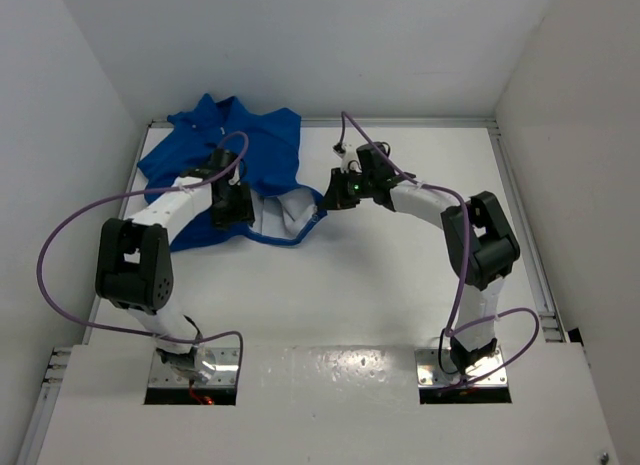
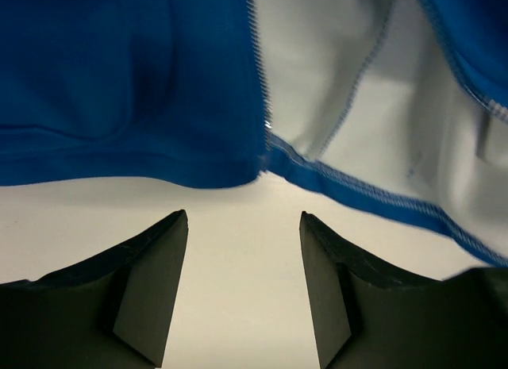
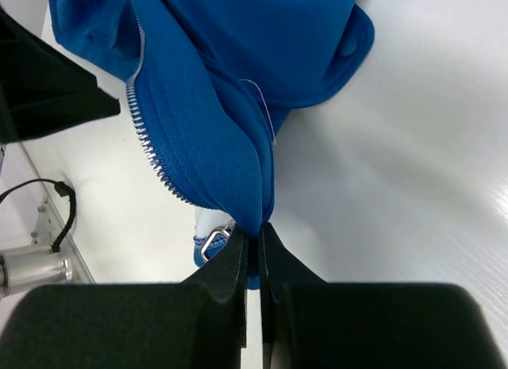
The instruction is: Zip up the jacket
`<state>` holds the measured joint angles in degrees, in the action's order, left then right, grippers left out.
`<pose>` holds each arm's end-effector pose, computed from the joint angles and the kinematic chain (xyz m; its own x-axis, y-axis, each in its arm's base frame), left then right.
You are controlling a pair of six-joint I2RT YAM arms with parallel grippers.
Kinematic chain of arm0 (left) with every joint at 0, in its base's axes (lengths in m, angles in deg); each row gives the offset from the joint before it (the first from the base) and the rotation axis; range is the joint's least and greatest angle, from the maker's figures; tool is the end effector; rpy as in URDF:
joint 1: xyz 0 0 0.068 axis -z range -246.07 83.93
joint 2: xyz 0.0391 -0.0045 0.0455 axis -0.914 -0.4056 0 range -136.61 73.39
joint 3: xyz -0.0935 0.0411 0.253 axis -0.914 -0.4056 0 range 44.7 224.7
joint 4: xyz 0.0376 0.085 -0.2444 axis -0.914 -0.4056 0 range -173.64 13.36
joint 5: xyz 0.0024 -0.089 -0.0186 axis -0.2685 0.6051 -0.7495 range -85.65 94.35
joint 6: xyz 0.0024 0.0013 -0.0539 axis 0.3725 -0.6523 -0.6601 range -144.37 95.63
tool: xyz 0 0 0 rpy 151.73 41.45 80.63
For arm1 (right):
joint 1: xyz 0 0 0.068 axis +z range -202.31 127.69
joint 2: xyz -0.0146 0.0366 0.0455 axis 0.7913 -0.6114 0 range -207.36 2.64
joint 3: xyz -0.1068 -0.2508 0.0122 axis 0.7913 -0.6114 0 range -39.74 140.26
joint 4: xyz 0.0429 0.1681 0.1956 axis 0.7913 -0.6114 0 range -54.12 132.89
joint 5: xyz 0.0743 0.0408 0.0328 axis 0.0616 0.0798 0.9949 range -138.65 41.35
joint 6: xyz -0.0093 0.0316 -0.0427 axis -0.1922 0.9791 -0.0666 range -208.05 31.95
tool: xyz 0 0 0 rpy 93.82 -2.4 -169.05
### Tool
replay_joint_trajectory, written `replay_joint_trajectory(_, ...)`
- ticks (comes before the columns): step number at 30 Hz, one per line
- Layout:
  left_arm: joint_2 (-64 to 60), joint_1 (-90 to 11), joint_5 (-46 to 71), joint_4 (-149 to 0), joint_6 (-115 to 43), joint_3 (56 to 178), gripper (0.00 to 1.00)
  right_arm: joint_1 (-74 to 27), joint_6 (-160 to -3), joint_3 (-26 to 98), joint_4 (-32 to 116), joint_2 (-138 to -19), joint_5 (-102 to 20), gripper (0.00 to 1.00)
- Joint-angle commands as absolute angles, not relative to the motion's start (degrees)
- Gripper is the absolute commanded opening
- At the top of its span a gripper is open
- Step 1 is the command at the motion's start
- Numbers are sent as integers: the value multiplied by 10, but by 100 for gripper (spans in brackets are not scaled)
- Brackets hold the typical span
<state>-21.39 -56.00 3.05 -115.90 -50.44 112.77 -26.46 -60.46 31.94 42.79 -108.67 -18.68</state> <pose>0.3275 -0.0573 0.2199 -0.8806 -0.2898 -0.3749 -0.2463 0.9558 -0.1604 0.3734 0.2007 0.1823 -0.8449 0.0365 -0.5337 -0.3748 0.6715 0.6393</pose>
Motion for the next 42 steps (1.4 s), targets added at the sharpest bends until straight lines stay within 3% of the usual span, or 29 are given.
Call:
replay_joint_trajectory(1, -226, -560, -29, -1137, -560, 1141, 63, -271, -606, 321, 441, -1069, -185, 0)
replay_joint_trajectory(26, -313, -617, 25, -1120, -537, 1153, 60, -280, -591, 333, 448, -1084, -175, 0)
replay_joint_trajectory(32, -293, -612, 59, -1093, -526, 1140, 67, -277, -590, 337, 447, -1088, -173, 0)
replay_joint_trajectory(38, -293, -611, 59, -1093, -521, 1128, 67, -275, -586, 342, 448, -1094, -173, 0)
replay_joint_trajectory(42, -298, -611, 54, -1093, -521, 1122, 61, -276, -586, 343, 448, -1096, -174, 0)
